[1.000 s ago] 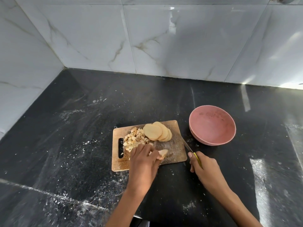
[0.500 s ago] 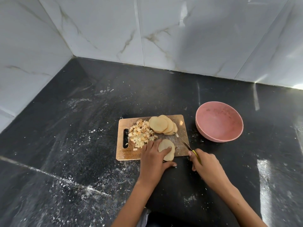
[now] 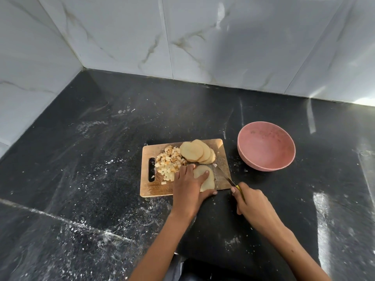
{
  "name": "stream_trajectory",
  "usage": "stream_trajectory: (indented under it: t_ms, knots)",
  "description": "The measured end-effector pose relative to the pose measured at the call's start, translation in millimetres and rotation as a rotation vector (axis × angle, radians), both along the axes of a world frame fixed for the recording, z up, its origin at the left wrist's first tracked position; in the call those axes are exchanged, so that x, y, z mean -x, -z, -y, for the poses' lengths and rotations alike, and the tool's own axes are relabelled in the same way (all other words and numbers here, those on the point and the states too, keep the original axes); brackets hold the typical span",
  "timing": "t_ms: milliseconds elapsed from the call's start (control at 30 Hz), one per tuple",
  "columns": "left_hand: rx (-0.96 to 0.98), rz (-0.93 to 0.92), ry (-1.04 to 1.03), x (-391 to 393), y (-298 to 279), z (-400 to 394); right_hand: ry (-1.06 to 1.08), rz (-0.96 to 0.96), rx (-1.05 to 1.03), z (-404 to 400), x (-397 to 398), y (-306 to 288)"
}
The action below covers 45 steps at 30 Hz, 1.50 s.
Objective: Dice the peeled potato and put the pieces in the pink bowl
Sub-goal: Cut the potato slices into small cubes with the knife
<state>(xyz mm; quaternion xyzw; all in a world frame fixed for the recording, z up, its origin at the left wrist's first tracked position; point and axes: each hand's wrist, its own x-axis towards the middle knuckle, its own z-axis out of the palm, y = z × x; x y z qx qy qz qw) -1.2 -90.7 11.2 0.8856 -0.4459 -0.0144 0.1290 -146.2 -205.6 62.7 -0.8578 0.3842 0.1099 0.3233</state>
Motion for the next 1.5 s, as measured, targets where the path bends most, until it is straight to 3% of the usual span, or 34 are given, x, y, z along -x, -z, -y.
stream_trajectory:
  t_ms: [200,733,1500]
  knots:
    - [0.014,0.031,-0.124,18.5,3.8,7.2,-0.090,-0.083,0.055,-5.3,-8.4,-7.1]
    - [0.055,0.016,-0.064,9.4,6.9,3.8,-0.151,-0.328,0.103,-14.2,-35.7,-11.4]
    - [-0.015,0.143,-0.146,25.9,8.2,8.6,-0.144,-0.309,-0.009,-13.0,14.2,-9.7]
